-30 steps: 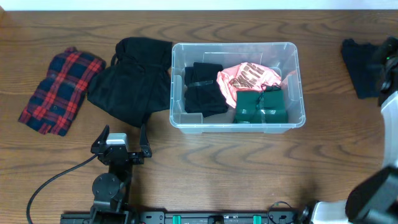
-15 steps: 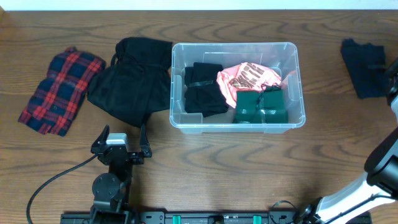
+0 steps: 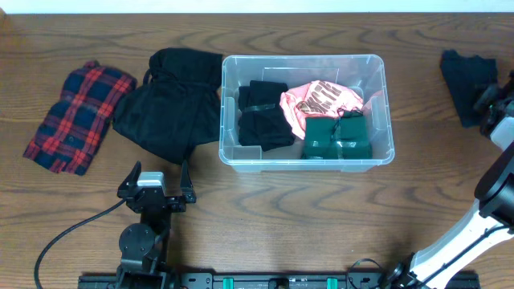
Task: Pack container
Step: 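Lower the right gripper onto the taped navy bundle and grasp it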
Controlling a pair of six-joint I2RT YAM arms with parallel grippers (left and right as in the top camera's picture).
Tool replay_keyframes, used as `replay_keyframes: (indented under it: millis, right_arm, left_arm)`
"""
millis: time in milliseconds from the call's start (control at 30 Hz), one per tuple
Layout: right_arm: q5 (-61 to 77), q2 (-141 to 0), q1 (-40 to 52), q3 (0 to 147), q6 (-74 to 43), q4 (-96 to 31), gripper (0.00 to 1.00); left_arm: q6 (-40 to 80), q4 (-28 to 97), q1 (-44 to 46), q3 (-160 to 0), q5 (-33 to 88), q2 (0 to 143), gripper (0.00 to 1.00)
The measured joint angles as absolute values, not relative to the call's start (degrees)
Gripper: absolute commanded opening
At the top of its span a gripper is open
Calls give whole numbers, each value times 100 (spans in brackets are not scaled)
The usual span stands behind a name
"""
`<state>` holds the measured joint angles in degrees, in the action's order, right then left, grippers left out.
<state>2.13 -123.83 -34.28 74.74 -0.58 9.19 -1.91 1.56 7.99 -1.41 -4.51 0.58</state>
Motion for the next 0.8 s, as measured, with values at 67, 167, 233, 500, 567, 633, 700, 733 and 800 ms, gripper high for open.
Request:
replay_keyframes:
  millis: [67,167,233,500,567,633,700,733,800]
  right_arm:
    - [292,-12427,-3428,7481,-62,714,34]
    - [425,-12411,-3433,7609,-73,252,29]
    - [626,-12387,-3441,7688,-102,-102,30]
    - [2176,-12171,-3474,7806,-674,-1575,29]
    - [2423,-12145,-3474,7832,-788,-1874,29]
    - [2626,-12101,-3470,7850,-854,-2248,29]
    - [2792,-12060,-3461,7839,-880,-2539,29]
    - [2867,-12040,-3454,7837,-893,-2683,29]
    - [2965,-11974,-3426,7819,-919,-2998,31]
  left_arm:
    - [-193,156,799,-141,-451,58,98]
    - [-191,156,799,-141,-451,60,98]
    - [-191,156,799,-141,-451,60,98]
    - [-191,156,799,-141,-451,60,98]
    - [-191,156,799,-141,-451,58,98]
    - [-193,156,799,-141,-451,58,98]
    - [-191,156,799,-141,-451,60,98]
    - [-193,156,799,-141,-451,58,98]
    - [-193,156,799,-141,-451,58,98]
